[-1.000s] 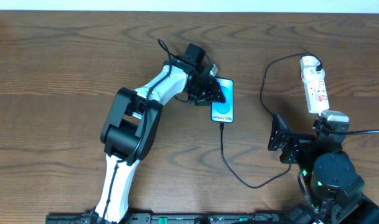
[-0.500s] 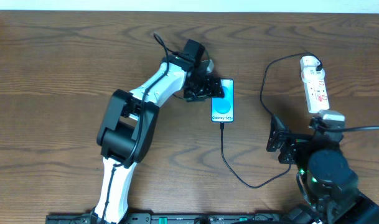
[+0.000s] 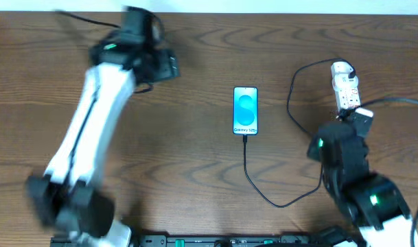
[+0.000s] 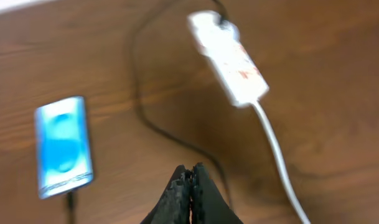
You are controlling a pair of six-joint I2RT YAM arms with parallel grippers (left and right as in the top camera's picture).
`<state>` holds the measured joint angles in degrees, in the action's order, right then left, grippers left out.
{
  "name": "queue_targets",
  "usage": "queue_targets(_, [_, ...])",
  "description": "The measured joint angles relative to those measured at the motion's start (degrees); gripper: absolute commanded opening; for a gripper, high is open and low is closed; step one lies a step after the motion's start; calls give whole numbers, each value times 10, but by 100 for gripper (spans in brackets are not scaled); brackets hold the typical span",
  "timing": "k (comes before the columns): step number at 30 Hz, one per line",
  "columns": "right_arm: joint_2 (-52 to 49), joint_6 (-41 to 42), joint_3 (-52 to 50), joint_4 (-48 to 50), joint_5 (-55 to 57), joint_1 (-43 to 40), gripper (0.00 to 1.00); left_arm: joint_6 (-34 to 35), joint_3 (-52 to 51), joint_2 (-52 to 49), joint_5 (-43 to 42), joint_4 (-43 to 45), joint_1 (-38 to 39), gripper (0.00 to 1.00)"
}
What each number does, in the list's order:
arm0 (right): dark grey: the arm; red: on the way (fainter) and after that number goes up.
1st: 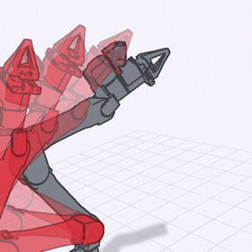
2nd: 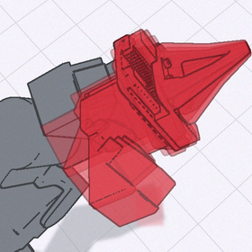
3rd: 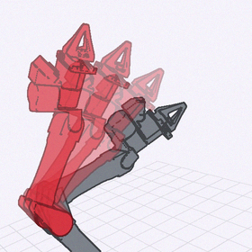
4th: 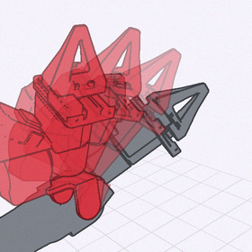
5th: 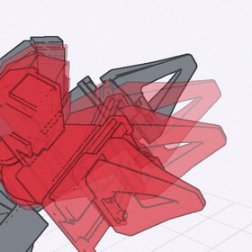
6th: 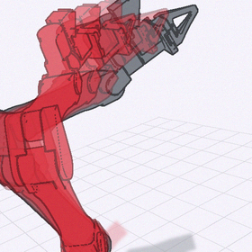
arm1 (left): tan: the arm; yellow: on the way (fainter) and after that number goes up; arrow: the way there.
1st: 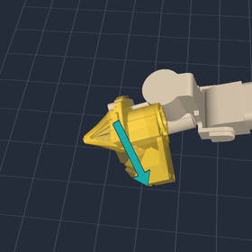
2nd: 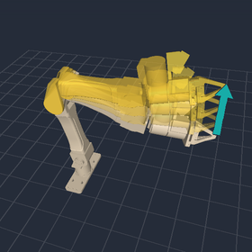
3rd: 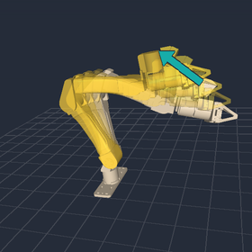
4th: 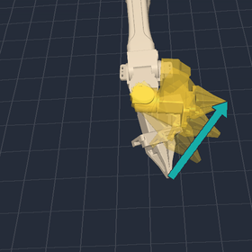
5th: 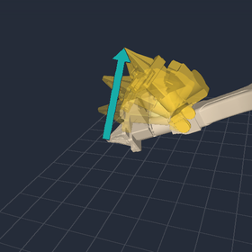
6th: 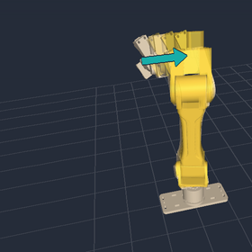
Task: Plug charger to phone and switch on socket
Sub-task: 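Release the phone and retract the left arm to the left, then move the right gripper to the power strip and press its switch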
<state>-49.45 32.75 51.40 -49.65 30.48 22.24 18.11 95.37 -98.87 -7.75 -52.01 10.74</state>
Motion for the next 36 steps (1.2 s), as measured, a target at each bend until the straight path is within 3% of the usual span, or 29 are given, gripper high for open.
queue_targets(7, [-116, 10, 2, 10, -92, -193, 1, -30, -5, 214, 78, -65, 2, 81])
queue_targets(15, [-281, 9, 76, 9, -205, -370, 1, -32, -130, 424, 153, -78, 3, 82])
queue_targets(21, [-421, 5, 193, 3, -237, -413, 1, -32, -196, 506, 173, -119, 3, 82])
queue_targets(32, [-646, -9, 399, -31, -271, -423, 1, -32, -202, 517, 180, -231, 3, 83])
queue_targets(33, [-657, -9, 411, -31, -273, -423, 1, -32, -202, 517, 181, -234, 3, 98])
queue_targets(36, [-682, -10, 438, -26, -285, -423, 1, -33, -202, 517, 182, -241, 3, 98])
